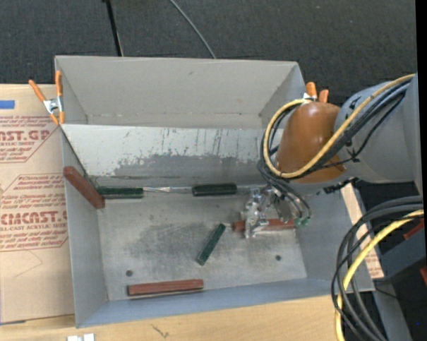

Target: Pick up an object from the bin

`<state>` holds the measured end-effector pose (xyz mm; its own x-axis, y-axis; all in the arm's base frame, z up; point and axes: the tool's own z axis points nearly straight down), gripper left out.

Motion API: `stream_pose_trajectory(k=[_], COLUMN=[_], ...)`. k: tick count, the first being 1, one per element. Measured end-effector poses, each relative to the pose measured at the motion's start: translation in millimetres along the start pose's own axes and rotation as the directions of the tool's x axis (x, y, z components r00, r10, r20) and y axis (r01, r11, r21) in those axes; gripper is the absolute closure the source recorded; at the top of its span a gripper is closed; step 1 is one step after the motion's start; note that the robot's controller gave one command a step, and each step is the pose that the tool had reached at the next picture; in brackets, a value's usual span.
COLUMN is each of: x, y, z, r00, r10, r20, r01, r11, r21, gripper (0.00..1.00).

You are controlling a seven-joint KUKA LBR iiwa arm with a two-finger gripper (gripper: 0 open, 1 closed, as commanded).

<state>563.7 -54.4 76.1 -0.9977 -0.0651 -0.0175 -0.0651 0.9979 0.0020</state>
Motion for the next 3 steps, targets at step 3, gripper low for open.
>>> stream_pose_trajectory(k=[3], x=[1.0], y=[0], z=[-35], r00=[1.0], r10=[-0.001], r20=[-0.013], r01=[0.001], r11=[1.0], r21=[0.001], gripper=[1.0])
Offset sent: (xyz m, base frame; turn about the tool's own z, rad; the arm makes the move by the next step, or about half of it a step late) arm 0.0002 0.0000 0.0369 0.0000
